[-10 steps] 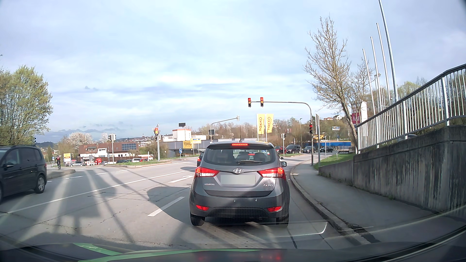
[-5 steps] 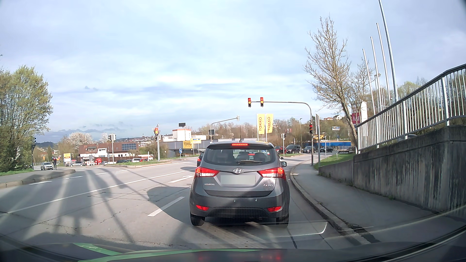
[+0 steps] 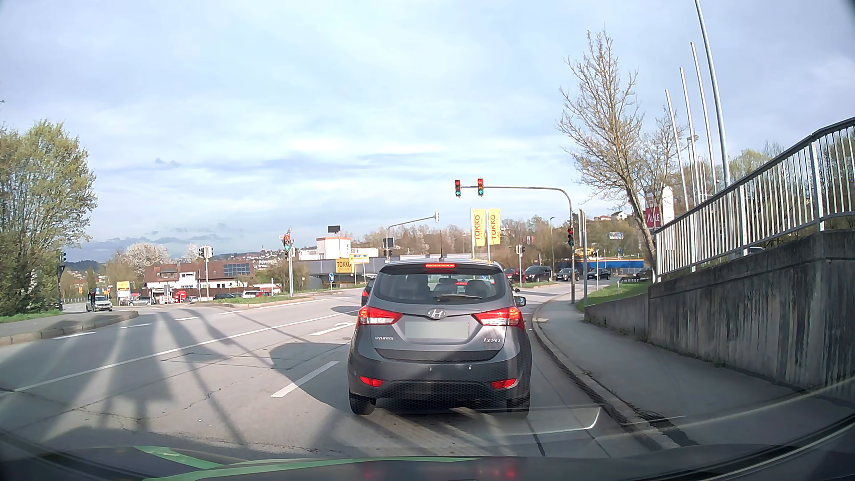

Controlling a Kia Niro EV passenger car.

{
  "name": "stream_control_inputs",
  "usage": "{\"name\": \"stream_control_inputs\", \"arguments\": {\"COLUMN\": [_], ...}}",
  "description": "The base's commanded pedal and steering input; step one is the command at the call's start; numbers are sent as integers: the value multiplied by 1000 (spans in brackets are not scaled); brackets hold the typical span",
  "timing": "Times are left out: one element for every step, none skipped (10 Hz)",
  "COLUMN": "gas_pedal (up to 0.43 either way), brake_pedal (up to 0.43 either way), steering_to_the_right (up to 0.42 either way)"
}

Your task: Follow the waypoints while adhering to traffic rules and regulations

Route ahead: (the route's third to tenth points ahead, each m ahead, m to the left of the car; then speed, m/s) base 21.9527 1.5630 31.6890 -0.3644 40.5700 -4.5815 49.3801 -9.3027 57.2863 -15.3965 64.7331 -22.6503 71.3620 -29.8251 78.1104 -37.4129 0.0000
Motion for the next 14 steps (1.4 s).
{"name": "stream_control_inputs", "arguments": {"gas_pedal": [0, 0, 0, 0, 0, 0, 0, 0, 0, 0, 0, 0, 0, 0], "brake_pedal": [494, 494, 500, 494, 500, 494, 494, 494, 494, 500, 500, 494, 494, 494], "steering_to_the_right": [33, 34, 33, 33, 33, 33, 34, 33, 34, 33, 34, 33, 33, 33]}}
